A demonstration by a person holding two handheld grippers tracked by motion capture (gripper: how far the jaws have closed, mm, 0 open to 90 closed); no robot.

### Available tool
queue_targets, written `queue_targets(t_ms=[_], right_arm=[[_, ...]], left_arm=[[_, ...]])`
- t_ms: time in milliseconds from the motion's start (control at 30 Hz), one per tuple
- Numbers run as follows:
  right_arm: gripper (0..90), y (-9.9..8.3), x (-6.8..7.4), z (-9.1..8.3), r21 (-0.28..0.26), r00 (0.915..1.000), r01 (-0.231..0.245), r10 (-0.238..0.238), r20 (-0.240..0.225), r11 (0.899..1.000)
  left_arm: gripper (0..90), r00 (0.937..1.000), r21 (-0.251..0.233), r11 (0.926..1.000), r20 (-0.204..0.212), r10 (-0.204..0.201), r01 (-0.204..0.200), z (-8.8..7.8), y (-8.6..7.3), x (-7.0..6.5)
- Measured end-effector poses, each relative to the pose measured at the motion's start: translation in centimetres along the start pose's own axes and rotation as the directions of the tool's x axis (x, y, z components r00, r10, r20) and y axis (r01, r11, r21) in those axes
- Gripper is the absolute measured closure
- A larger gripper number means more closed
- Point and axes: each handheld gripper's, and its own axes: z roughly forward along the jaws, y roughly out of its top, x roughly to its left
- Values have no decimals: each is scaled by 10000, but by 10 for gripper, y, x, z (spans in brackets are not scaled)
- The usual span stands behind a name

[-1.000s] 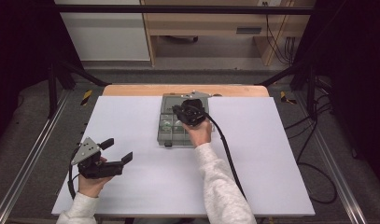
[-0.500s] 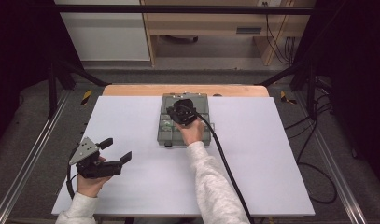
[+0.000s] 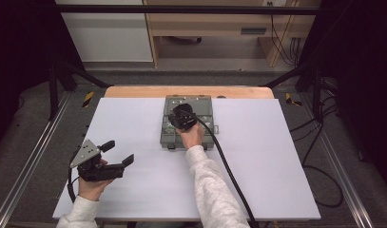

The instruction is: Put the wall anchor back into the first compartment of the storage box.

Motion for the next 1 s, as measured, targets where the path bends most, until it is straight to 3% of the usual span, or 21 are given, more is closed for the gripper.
queue_targets(t_ms=[500,600,767,1000], right_arm=[[837,-11,0,19,603,9999,-21,15,109,9982],[766,-10,0,18,517,9998,-55,44,212,9986],[670,-6,-4,9,367,9998,-152,146,166,9992],[518,2,-7,-29,-313,9993,-78,66,-368,9995]], left_arm=[[91,10000,-3,10000,-32,-20,20,0,0,0],[91,10000,-19,10000,-18,-27,27,0,0,0],[91,10000,-32,10000,-13,-65,64,-1,0,0],[91,9999,-15,9999,13,-145,145,0,-1,1]])
